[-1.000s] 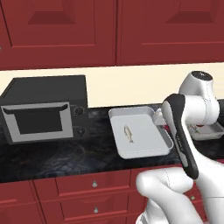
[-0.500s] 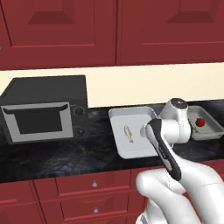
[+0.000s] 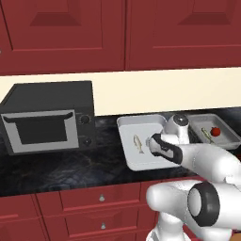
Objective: Place one bell pepper and one fish in each tupperware on the nearby counter, to pack two identical lunches.
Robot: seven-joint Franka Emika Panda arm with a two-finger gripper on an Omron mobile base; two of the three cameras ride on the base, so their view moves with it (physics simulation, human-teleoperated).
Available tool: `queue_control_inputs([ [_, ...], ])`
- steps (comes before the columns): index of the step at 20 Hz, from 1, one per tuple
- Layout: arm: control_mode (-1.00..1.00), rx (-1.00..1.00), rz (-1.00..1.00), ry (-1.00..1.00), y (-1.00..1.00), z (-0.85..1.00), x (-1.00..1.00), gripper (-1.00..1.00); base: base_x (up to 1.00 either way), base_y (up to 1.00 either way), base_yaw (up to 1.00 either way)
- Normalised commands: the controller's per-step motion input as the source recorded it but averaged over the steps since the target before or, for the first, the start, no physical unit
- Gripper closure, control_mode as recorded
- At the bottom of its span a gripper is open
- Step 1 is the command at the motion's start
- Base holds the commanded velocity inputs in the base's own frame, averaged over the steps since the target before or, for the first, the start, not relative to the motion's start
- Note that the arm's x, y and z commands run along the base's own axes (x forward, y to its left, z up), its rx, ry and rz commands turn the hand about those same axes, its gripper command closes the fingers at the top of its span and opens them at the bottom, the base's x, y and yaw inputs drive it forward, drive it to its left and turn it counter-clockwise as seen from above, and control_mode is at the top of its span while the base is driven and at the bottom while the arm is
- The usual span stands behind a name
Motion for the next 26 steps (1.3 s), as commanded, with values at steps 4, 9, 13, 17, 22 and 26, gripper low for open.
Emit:
queue_control_inputs([
  [4,-1.00,0.00,0.00,0.06,0.00,-0.34,0.97,1.00,0.00,0.00,0.00],
  [9,-1.00,0.00,0.00,0.04,0.00,-0.37,0.93,-1.00,0.00,0.00,0.00],
  [13,-1.00,0.01,0.00,0.00,-0.10,-0.05,0.56,-1.00,0.00,0.00,0.00],
  [17,-1.00,0.02,0.02,0.00,-0.19,0.38,-0.12,-1.00,0.00,0.00,0.00],
  [22,-1.00,0.00,0.04,0.00,-0.01,0.93,-0.39,-1.00,0.00,0.00,0.00],
  [26,-1.00,0.00,0.05,0.00,0.00,0.99,-0.64,-1.00,0.00,0.00,0.00],
])
